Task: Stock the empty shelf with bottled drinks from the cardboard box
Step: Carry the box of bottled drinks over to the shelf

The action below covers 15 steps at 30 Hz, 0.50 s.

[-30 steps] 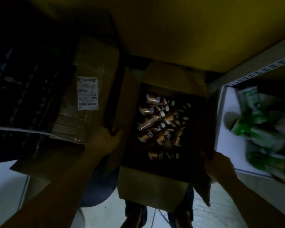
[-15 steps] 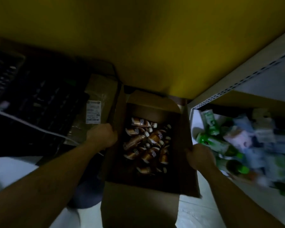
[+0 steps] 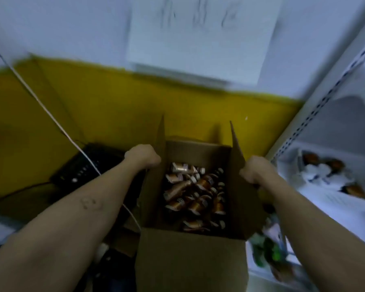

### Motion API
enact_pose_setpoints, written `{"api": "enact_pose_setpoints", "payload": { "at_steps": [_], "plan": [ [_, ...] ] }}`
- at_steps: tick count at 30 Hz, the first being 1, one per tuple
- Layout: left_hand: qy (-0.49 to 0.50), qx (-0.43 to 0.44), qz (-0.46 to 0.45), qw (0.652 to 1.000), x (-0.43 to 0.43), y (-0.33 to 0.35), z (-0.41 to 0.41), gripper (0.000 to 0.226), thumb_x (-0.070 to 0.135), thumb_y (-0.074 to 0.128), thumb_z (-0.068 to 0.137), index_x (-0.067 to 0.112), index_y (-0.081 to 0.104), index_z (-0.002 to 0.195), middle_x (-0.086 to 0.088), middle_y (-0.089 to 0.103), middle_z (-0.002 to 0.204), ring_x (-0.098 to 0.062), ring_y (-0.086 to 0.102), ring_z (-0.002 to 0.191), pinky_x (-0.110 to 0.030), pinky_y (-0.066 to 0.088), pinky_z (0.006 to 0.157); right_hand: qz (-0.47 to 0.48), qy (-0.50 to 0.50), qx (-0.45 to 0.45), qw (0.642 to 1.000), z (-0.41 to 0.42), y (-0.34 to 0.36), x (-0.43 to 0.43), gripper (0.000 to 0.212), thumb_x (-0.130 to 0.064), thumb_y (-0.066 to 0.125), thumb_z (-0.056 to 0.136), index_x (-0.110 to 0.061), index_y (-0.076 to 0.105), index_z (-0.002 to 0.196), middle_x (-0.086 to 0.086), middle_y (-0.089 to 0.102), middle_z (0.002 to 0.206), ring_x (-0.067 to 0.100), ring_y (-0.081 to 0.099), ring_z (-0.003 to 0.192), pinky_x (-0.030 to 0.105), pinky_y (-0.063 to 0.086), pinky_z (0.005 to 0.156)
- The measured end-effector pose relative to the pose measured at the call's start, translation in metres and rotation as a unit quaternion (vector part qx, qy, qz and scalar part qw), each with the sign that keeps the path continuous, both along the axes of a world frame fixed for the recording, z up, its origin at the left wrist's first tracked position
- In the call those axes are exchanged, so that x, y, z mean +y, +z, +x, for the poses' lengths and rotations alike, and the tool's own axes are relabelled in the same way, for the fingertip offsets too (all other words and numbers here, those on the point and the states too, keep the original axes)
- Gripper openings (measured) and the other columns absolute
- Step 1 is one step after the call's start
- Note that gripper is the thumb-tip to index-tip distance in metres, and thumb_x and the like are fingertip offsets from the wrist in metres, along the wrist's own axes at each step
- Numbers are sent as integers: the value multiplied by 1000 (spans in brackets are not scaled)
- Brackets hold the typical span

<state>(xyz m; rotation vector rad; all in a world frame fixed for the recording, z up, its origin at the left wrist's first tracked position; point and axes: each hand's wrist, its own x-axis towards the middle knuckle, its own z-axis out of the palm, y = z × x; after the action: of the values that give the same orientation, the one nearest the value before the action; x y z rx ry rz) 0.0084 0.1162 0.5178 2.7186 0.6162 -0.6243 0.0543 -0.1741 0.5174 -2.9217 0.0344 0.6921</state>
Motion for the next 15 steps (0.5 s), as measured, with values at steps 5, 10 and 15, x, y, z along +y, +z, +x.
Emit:
{"api": "enact_pose_setpoints", "payload": {
  "at_steps": [5, 10, 15],
  "plan": [
    [28, -124, 58, 990, -2, 149, -51, 24, 21, 46, 84, 6, 61, 92, -17, 62, 99, -35, 61, 97, -32, 44, 69, -14, 94, -136, 986, -13, 159, 11, 20, -24, 51, 86, -9, 60, 77, 7, 61, 77, 26, 64, 64, 25, 46, 50],
    [78, -216, 108, 967, -21, 277, -130, 23, 18, 44, 86, 1, 59, 79, -15, 57, 85, -27, 57, 71, -30, 43, 62, 39, 157, -229, 960, -62, 297, 15, 21, -18, 54, 88, -4, 53, 73, 13, 60, 72, 28, 64, 60, 38, 57, 65],
    [139, -278, 87, 946, -26, 364, -205, 16, 14, 52, 86, -1, 57, 83, -15, 55, 75, -25, 48, 59, -30, 37, 55, 45, 202, -254, 945, -115, 386, 17, 23, -12, 50, 92, -2, 47, 71, 16, 56, 75, 28, 58, 59, 34, 48, 51]
  ]
}}
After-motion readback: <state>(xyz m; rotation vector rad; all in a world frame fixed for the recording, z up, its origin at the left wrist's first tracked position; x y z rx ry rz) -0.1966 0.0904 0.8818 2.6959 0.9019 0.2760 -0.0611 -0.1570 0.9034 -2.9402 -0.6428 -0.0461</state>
